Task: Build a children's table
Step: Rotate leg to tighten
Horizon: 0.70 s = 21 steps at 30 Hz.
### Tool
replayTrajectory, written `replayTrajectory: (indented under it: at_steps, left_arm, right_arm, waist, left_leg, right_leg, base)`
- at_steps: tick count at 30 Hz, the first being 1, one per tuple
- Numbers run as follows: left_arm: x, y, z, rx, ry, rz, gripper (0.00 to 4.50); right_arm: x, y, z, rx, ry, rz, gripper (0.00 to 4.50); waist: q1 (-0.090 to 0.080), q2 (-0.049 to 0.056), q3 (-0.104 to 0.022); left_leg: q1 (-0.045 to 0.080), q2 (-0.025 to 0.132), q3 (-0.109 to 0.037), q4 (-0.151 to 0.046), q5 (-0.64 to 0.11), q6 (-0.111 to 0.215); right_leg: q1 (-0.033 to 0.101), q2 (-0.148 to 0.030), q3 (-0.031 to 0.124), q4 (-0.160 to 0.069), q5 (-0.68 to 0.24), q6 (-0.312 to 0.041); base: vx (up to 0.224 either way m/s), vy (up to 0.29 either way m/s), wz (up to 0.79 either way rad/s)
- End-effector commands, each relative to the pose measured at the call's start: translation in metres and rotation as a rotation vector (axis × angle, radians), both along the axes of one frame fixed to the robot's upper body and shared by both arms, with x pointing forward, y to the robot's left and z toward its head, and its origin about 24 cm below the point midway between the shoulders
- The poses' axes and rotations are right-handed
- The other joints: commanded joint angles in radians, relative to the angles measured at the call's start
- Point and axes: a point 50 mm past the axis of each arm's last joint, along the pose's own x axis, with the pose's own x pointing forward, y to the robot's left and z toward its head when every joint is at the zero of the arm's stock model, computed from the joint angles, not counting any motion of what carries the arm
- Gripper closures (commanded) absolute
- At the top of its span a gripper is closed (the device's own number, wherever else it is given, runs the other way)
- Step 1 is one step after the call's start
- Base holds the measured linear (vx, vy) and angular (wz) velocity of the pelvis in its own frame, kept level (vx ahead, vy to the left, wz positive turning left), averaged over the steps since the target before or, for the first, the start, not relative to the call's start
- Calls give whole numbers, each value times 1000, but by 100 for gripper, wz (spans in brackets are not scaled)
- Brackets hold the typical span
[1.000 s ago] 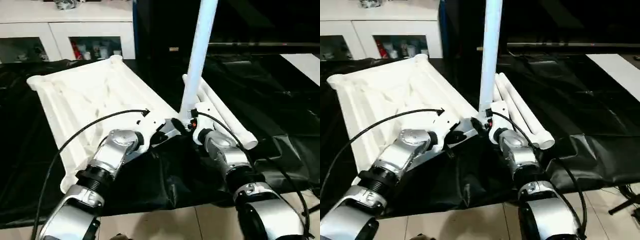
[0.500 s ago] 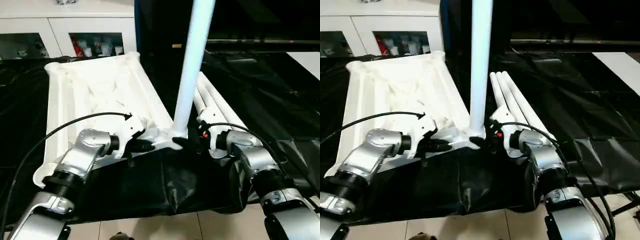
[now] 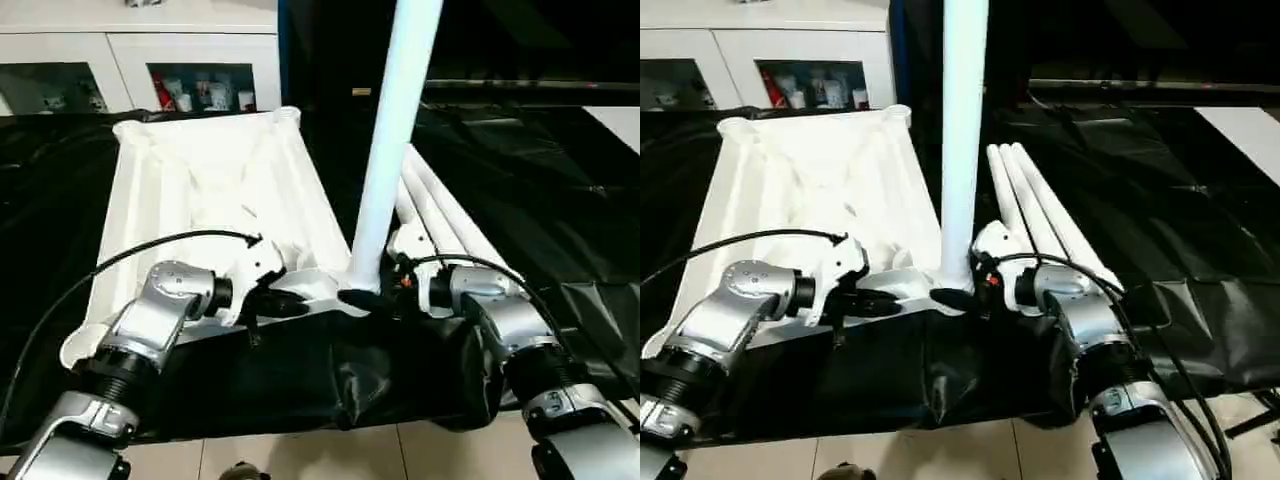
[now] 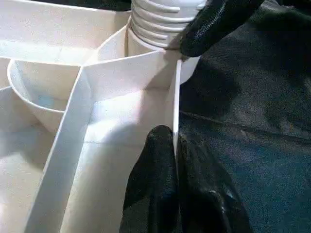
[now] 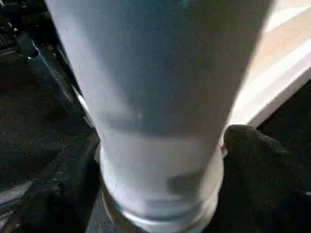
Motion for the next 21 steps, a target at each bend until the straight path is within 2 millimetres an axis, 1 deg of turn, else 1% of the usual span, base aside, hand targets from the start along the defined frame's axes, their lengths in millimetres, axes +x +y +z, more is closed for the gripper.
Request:
replayTrajectory:
  at_steps: [1, 2, 3, 4, 5, 7, 9, 10, 11, 13, 14, 15, 16, 17, 18, 19, 20, 21]
  left_arm:
    - [-3, -9, 7, -72, -1, -58, 450]
    - [-4, -9, 7, -72, 0, -58, 450]
    - [-4, -9, 6, -72, 1, -58, 450]
    - [-4, -9, 6, -71, 2, -59, 450]
    - [-4, -9, 6, -71, 3, -59, 450]
    - [-4, -9, 6, -70, 4, -58, 450]
    - [-4, -9, 6, -66, 4, -55, 450]
    - [-3, -9, 6, -64, 4, -52, 450]
    - [-3, -10, 5, -63, 2, -48, 450]
    - [-1, -11, 4, -58, -6, -30, 450]
    - [3, -13, 2, -51, -24, 16, 450]
    - [3, -14, 2, -50, -27, 23, 450]
    - [6, -15, 1, -46, -36, 48, 450]
    - [11, -19, 0, -41, -51, 112, 450]
    - [17, -26, -2, -47, -54, 189, 450]
    - [21, -32, -3, -53, -52, 250, 450]
    - [25, -37, -4, -58, -56, 300, 450]
    - [27, -41, -4, -63, -57, 331, 450]
  right_arm:
    - [-2, 0, -1, 12, 7, 3, 87]
    - [-2, 0, -1, 12, 10, 5, 87]
    - [-3, 1, -1, 13, 12, 7, 95]
    - [-3, 1, -2, 14, 14, 7, 119]
    - [-3, 1, -2, 15, 14, 7, 119]
    - [-3, 1, -3, 14, 15, 7, 132]
    - [-3, 1, -4, 4, 6, -7, 151]
    - [-2, 1, -5, 1, 3, -20, 161]
    - [-1, 0, -6, -1, 3, -35, 161]
    - [0, 0, -9, -9, 2, -76, 165]
    - [3, -1, -14, -31, -2, -150, 168]
    - [3, -1, -14, -34, -3, -161, 168]
    - [5, -2, -17, -46, -6, -200, 170]
    - [7, -2, -22, -57, 6, -276, 170]
    - [11, 0, -28, -48, 38, -396, 170]
    - [13, 2, -33, -39, 72, -488, 171]
    - [14, 6, -37, -34, 95, -542, 171]
    - [15, 9, -38, -34, 104, -573, 171]
  waist:
    - [-1, -7, -70]
    - [-1, -7, -70]
    - [0, -7, -71]
    - [0, -7, -71]
    - [0, -7, -72]
    - [0, -7, -71]
    - [0, -6, -70]
    - [0, -7, -71]
    - [-1, -8, -71]
    - [-3, -8, -70]
    - [-5, -8, -70]
    - [-5, -9, -69]
    - [-9, -8, -67]
    - [-11, -11, -65]
    - [-13, -9, -66]
    - [-22, -9, -58]
    - [-23, -9, -58]
    - [-28, -9, -56]
  left_leg:
    - [18, 28, -11, -60, -195, 37]
    - [18, 28, -11, -60, -195, 37]
    - [16, 28, -11, -59, -181, 42]
    - [16, 27, -10, -57, -174, 45]
    - [15, 27, -10, -57, -172, 47]
    - [15, 27, -10, -56, -174, 49]
    - [14, 27, -10, -57, -180, 45]
    - [15, 27, -10, -57, -183, 43]
    - [15, 27, -10, -57, -181, 42]
    - [14, 27, -10, -57, -181, 39]
    - [14, 26, -11, -57, -182, 34]
    - [14, 25, -11, -58, -186, 30]
    - [15, 25, -11, -59, -206, 23]
    - [16, 25, -11, -60, -221, 19]
    - [17, 24, -12, -60, -228, 14]
    - [24, 23, -14, -65, -282, -14]
    - [26, 23, -16, -66, -294, -20]
    - [28, 23, -17, -68, -318, -25]
  right_leg:
    - [49, -49, 41, -60, -149, -232]
    - [49, -49, 41, -60, -149, -232]
    - [50, -49, 41, -57, -129, -234]
    - [50, -48, 41, -57, -120, -237]
    - [50, -48, 41, -56, -117, -238]
    - [50, -49, 40, -57, -124, -237]
    - [49, -49, 41, -58, -138, -234]
    - [49, -49, 41, -58, -141, -232]
    - [50, -49, 41, -58, -140, -232]
    - [49, -49, 42, -58, -142, -232]
    - [47, -50, 42, -58, -146, -231]
    - [48, -50, 42, -60, -152, -229]
    - [46, -51, 43, -64, -184, -223]
    - [46, -51, 42, -68, -210, -217]
    - [46, -51, 42, -68, -227, -212]
    - [41, -54, 43, -81, -337, -191]
    - [42, -55, 42, -83, -364, -184]
    - [38, -54, 42, -92, -406, -168]
  base:
    - [0, 0, 0]
    - [0, 0, 0]
    - [0, 0, 0]
    - [0, 0, 0]
    - [0, 0, 0]
    - [0, 0, 0]
    - [0, 0, 0]
    - [0, 0, 0]
    - [0, 0, 0]
    - [0, 0, 0]
    - [0, 0, 0]
    - [0, 0, 0]
    - [0, 0, 0]
    - [0, 0, 0]
    - [0, 0, 0]
    - [0, 0, 0]
    - [0, 0, 0]
    - [0, 0, 0]
